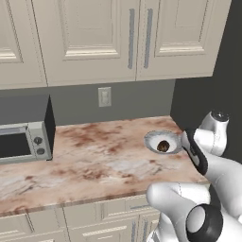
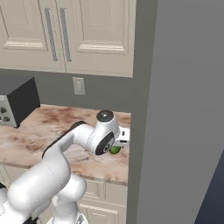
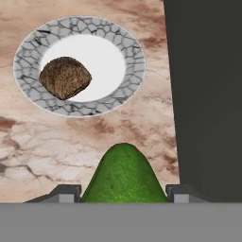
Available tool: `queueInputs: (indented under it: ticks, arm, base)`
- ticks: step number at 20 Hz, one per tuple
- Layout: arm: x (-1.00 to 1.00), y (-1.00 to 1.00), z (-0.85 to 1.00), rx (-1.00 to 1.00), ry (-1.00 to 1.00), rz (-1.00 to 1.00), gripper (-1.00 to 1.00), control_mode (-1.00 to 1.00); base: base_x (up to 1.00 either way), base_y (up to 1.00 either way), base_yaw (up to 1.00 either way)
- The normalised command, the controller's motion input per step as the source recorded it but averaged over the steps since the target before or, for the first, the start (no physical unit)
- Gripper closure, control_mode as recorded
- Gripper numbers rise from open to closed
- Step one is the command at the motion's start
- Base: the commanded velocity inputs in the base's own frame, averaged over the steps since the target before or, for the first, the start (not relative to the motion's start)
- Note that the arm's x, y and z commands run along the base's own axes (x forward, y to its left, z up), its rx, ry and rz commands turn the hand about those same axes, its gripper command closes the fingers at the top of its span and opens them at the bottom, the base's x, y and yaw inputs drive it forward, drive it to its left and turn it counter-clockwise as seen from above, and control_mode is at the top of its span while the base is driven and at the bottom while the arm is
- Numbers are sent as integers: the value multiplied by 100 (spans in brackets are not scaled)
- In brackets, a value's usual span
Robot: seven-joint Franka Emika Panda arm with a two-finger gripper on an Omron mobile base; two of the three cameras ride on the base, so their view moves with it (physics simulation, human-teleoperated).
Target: Pick the avocado and bread from the counter and place them on the plate. Then pick the jam from the cabinet and place it next to the plate. Lastly close the cabinet door.
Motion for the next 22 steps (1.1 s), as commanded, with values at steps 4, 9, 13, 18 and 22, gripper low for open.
queueInputs:
  ticks: [4,9,13,18,22]
  arm:
    - [43,5,16,0,-9,3,100,-100]
    - [47,2,9,0,-7,3,100,-100]
    - [33,0,3,0,-6,6,100,-100]
    - [23,4,0,0,-2,4,100,-100]
    - [8,19,0,-1,0,1,100,-100]
  base:
    - [0,0,0]
    - [0,0,0]
    - [0,0,0]
    - [0,0,0]
    - [0,0,0]
